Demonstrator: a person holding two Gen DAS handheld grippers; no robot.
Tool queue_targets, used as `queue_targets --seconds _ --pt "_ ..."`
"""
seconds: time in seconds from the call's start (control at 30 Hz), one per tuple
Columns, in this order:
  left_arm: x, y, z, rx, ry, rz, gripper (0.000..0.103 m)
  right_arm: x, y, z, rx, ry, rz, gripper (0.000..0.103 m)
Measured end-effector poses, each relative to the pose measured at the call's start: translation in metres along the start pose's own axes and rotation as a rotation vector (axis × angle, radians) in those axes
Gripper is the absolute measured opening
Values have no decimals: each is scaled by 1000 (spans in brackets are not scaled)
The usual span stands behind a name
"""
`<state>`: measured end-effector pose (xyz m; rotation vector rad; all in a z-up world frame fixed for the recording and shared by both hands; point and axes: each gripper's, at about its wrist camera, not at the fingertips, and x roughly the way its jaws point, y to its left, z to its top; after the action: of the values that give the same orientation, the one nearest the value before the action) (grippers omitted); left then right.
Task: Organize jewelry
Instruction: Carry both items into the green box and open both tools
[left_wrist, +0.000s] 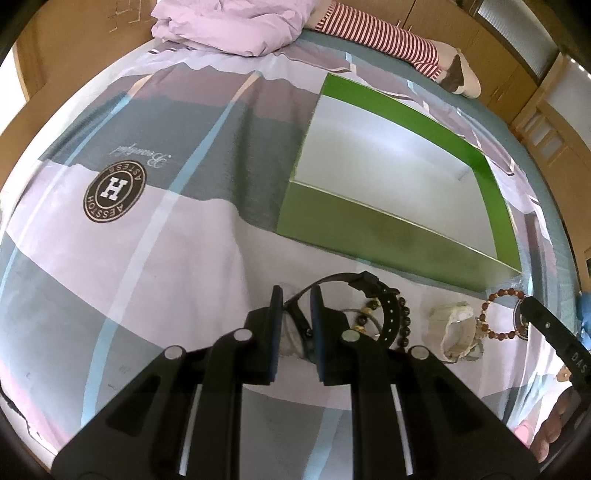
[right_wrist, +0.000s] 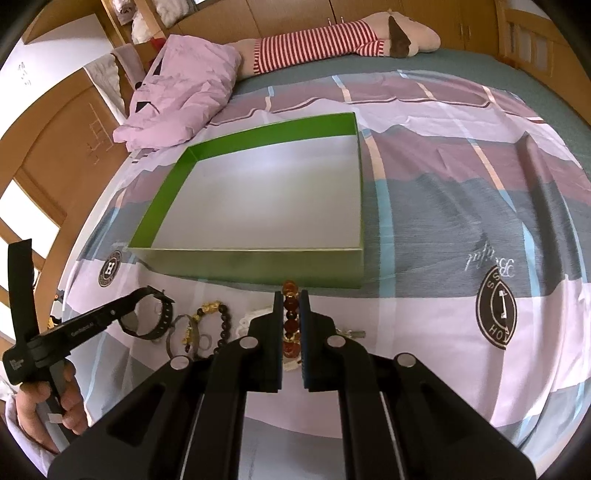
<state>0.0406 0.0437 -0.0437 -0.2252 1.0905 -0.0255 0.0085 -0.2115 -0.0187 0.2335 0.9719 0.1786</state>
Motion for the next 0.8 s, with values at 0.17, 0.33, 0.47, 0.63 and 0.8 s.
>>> queue_targets --seconds 0.17,0.33,0.47,0.63,0.8 --pt "-7 -8 -1 20 -17 -4 14 1 5 0 -10 -1 -1 7" --pt "-22 -20 7 47 -67 5 14 -14 15 14 -42 -61 1 7" --pt "-36 -35 29 84 -119 13 14 -29 26 43 -92 -161 0 7" --pt "-50 -56 69 121 -261 26 14 -24 31 72 -98 -271 43 7" --pt "-34 -65 94 152 -335 56 14 12 35 83 -111 -241 1 7"
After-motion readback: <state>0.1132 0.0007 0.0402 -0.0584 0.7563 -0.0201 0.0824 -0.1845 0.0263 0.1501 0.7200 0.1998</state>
